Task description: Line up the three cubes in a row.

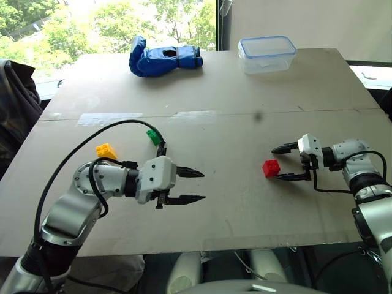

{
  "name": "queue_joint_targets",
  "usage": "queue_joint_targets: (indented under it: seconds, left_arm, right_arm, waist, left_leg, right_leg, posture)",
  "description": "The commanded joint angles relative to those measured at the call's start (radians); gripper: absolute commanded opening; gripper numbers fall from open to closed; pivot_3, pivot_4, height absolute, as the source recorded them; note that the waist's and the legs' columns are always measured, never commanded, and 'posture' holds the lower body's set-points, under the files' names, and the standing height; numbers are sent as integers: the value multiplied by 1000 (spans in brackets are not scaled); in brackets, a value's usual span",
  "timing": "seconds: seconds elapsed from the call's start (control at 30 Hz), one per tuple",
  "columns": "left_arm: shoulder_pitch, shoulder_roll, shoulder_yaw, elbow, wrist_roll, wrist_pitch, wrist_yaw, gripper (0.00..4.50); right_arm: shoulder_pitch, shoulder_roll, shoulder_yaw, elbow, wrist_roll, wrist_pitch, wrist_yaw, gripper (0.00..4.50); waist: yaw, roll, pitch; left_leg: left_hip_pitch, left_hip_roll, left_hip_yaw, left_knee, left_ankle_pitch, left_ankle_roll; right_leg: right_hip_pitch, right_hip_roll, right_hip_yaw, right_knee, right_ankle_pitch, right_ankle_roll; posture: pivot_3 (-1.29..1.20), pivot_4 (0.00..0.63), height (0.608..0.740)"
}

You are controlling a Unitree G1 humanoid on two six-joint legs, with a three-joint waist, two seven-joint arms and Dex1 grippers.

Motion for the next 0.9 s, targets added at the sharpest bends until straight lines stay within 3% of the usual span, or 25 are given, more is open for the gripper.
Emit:
queue_joint_targets:
  seconds: [0.03,0.23,0.5,0.57,0.67,0.9]
  left_arm:
    - [-14,-2,8,-4,-10,-6,-2,2524]
    - [8,-2,36,-4,-13,-1,20,2524]
    - [110,-29,178,-33,-87,42,111,2524]
    - [124,-61,208,-48,-105,64,173,2524]
    - [121,-140,224,-36,-24,94,362,2524]
    - [47,-333,191,151,218,98,738,2524]
  right_arm:
    - [-4,-14,-11,1,-24,-14,52,4467]
    - [42,-39,9,-82,40,20,52,4467]
    - [167,-163,-1,-473,313,272,52,4467]
    - [216,-193,-23,-592,363,351,52,4467]
    - [280,-181,-100,-773,429,469,36,4467]
    - [325,-40,-178,-1033,376,649,-299,4467]
  waist:
    - [0,0,0]
    - [0,0,0]
    - [-1,2,1]
    - [2,2,1]
    - [6,2,1]
    - [10,2,1]
  left_leg:
    - [0,0,0,0,0,0]
    - [0,0,0,0,1,-1]
    - [-2,1,0,0,-1,2]
    - [-1,2,0,0,-1,2]
    - [-2,2,-1,0,-2,3]
    - [-1,1,-1,0,-1,2]
  right_leg:
    - [0,0,0,0,0,0]
    - [0,0,0,0,0,0]
    - [-2,-2,1,-1,0,0]
    - [-2,-3,0,0,0,0]
    - [-1,-3,0,0,0,0]
    - [-1,-3,-1,2,1,-1]
  posture:
    - [0,150,740]
    - [0,150,740]
    - [0,150,740]
    - [0,150,740]
    - [0,150,740]
    - [0,150,740]
